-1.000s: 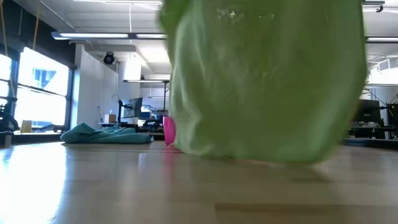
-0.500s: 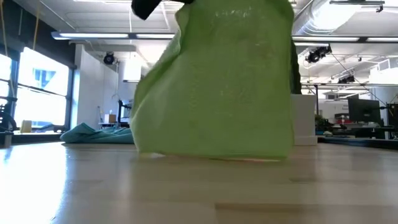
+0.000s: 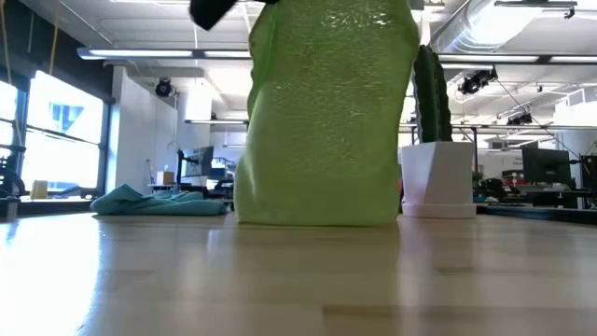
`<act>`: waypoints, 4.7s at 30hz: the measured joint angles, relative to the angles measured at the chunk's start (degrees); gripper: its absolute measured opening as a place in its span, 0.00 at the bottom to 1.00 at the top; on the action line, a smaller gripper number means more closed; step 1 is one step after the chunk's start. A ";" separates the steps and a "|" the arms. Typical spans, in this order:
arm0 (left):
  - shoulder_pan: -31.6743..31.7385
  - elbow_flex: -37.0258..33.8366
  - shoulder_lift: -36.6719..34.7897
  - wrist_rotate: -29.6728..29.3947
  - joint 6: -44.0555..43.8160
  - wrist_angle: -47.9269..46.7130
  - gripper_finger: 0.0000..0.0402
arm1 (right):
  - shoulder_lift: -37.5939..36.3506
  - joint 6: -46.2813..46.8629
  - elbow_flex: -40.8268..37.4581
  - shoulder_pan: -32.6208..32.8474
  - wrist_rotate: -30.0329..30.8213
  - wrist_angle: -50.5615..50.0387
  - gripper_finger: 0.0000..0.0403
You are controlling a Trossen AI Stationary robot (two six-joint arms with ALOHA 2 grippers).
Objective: Fold microfiber towels
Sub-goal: Fold the light green microfiber cloth
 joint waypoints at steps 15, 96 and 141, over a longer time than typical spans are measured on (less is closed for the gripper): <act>-10.16 0.00 11.03 53.32 -57.68 -12.09 0.00 | 20.47 21.60 0.23 6.76 -24.27 6.80 0.00; -19.13 0.11 17.66 49.20 -55.59 -20.27 0.37 | 24.72 29.90 -20.50 11.57 -13.05 40.86 0.00; -13.39 0.57 27.65 52.06 -55.39 -12.12 0.22 | 24.70 27.03 3.55 14.54 -2.29 5.02 0.00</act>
